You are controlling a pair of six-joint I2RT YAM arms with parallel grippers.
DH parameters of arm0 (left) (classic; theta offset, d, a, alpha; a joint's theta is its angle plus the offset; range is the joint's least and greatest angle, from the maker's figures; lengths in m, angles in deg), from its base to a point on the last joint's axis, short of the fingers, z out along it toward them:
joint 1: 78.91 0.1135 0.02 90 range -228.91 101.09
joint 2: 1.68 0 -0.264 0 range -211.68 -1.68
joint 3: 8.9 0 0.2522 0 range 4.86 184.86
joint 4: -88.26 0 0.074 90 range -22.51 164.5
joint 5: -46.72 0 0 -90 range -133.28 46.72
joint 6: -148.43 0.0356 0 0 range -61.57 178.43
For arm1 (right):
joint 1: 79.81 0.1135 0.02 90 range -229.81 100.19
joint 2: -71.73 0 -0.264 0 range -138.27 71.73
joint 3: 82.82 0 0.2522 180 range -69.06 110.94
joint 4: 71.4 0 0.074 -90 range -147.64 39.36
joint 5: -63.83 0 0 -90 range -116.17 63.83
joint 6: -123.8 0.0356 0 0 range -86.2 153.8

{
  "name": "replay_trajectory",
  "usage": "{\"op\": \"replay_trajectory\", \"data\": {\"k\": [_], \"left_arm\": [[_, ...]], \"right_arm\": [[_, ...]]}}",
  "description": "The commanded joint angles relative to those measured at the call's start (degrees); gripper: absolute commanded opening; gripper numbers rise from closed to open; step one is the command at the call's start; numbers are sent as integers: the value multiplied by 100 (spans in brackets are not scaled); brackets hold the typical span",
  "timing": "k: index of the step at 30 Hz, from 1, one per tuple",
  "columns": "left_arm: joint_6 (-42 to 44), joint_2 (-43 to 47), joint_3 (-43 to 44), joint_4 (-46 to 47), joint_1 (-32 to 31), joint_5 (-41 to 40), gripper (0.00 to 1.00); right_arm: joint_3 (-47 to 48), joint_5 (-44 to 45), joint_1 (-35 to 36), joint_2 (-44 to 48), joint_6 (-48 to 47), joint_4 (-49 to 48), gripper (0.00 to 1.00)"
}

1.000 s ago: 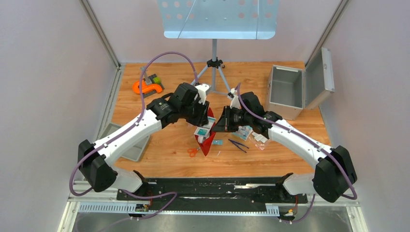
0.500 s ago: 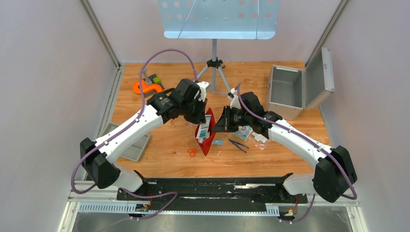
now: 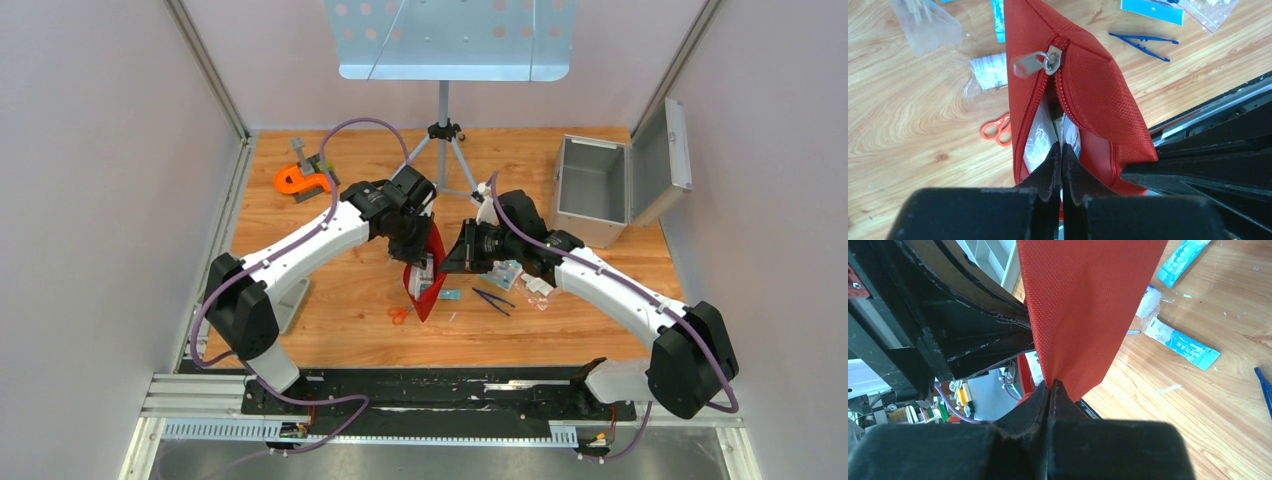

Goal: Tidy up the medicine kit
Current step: Place the medical item at the medicine pouch.

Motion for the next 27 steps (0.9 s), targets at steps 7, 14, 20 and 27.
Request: {"op": "replay_trajectory", "data": {"k": [7, 14, 20, 27], "left_arm": [[-454, -144, 72, 213, 5, 1, 0], [-608, -26, 33, 501, -92, 93, 45], [-439, 484, 61, 423, -103, 263, 54], [-156, 948, 67, 32, -103, 173, 45]], "right_arm": [[255, -111, -14, -60, 49, -354, 0], [242, -111, -13, -92, 40, -354, 0], [202, -111, -13, -101, 24, -352, 0], [180, -94, -13, -66, 23, -354, 0]]}}
